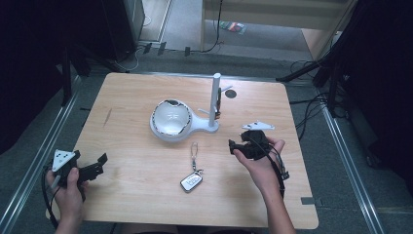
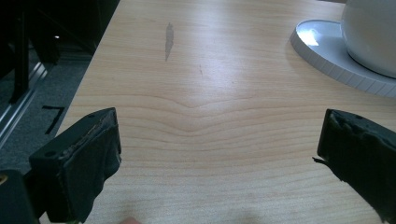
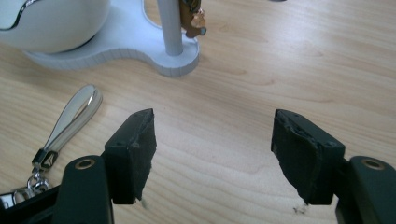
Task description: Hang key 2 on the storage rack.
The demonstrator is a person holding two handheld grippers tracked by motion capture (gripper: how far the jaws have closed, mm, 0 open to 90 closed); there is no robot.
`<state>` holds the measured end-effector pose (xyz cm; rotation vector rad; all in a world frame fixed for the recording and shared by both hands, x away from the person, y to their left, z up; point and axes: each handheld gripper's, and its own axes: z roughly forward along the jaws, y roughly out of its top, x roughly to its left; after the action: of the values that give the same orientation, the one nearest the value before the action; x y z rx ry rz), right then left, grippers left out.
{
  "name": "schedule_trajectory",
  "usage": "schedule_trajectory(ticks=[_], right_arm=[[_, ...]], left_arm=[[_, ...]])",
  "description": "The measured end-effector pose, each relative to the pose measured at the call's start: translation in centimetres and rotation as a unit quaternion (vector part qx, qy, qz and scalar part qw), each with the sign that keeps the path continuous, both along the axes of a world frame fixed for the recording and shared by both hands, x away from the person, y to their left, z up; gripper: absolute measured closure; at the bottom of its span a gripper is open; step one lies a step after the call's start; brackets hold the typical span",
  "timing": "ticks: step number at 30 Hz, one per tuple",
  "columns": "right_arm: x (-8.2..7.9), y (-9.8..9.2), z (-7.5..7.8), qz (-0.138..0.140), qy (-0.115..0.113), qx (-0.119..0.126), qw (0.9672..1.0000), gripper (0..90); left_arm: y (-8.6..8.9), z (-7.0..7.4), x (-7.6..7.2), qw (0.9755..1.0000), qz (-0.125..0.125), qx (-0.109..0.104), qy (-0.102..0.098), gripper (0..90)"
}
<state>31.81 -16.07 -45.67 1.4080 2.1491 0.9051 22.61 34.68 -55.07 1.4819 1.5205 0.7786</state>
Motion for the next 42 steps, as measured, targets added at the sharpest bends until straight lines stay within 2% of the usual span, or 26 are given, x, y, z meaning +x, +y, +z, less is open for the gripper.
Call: schedule_trajectory(ticks=[7, 18, 42], right_arm=[[-0.5, 0.1, -0.4, 0.005, 0.014, -0.011, 0.9998, 33.3], [-1.3, 1.6, -0.7, 0.034, 0.027, -0.034, 0.9985, 36.4], [-1.7, 6.0, -2.0, 0.074, 0.059, -0.044, 0.9946, 39.0]], left_arm=[[0.0, 0.0, 0.0, 1.0, -0.001, -0.001, -0.001, 0.0], [-0.1, 0.0, 0.1, 1.0, -0.003, 0.003, 0.007, 0.0], [-0.1, 0.0, 0.2, 1.0, -0.003, 0.007, 0.006, 0.0]])
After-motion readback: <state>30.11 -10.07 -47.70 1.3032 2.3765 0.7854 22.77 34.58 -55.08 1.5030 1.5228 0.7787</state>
